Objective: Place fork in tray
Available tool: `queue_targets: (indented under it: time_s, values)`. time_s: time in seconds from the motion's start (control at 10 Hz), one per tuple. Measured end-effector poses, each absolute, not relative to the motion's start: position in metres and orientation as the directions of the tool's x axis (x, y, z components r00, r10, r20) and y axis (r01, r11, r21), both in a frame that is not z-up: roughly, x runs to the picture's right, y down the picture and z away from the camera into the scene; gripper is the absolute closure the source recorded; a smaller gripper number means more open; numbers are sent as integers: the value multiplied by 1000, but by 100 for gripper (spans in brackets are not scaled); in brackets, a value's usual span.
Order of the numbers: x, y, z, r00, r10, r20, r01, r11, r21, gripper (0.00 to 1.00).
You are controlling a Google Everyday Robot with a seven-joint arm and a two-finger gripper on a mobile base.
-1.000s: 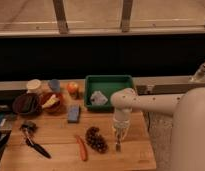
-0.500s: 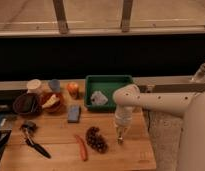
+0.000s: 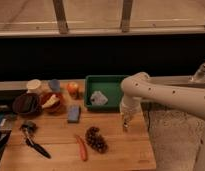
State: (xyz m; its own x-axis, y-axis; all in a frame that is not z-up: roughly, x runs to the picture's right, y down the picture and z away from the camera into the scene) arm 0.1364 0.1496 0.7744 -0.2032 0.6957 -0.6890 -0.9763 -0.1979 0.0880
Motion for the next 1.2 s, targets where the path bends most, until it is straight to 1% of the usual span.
queue_targets:
  time_s: [0.2, 0.4, 0.6, 1.2]
  values:
    - [147, 105, 780, -225, 735, -640, -969, -236, 70, 100]
    - [162, 49, 777, -265, 783, -563, -953, -301, 30, 100]
    - [175, 16, 769, -299, 810, -505, -935, -355, -17, 100]
    - [172, 13, 769, -295, 813, -502, -935, -355, -25, 100]
